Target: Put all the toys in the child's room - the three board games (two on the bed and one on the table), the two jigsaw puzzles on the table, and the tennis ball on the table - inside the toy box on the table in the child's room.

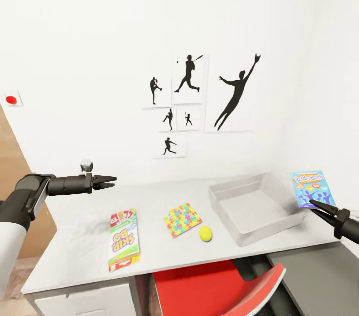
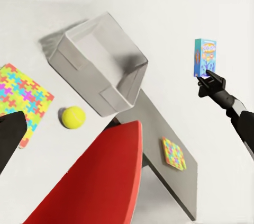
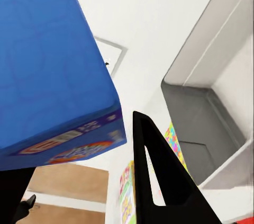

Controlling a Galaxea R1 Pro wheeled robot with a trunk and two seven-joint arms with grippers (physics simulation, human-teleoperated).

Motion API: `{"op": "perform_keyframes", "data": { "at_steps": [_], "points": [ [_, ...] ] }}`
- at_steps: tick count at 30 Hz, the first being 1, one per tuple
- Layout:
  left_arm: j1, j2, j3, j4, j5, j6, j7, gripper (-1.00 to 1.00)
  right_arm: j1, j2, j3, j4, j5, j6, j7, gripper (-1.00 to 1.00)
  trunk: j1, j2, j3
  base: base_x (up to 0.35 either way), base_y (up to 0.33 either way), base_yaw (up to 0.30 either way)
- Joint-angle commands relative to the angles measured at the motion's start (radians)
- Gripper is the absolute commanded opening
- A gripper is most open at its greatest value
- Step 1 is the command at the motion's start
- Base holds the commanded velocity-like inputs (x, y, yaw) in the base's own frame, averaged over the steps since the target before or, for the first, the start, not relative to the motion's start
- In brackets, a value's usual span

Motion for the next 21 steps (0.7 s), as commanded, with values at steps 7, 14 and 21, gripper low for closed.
{"op": "perform_keyframes", "data": {
  "at_steps": [7, 14, 21],
  "points": [
    [0.000, 0.001, 0.000, 0.000, 0.000, 0.011, -0.003, 1.00, -0.002, -0.001, -0.002, 0.000, 0.003, 0.004, 0.006, -1.00, 0.001, -0.001, 0.000, 0.251, 0.000, -0.279],
    [0.000, 0.001, 0.002, 0.000, 0.000, 0.011, -0.003, 1.00, -0.001, -0.001, -0.002, 0.001, 0.003, 0.004, 0.005, -1.00, 0.001, -0.001, -0.002, 0.212, 0.000, -0.229],
    [0.000, 0.001, 0.001, 0.000, 0.000, 0.011, -0.003, 1.00, -0.001, -0.001, -0.002, 0.001, 0.003, 0.004, 0.004, -1.00, 0.001, -0.001, -0.011, 0.057, -0.030, -0.028]
  ]
}}
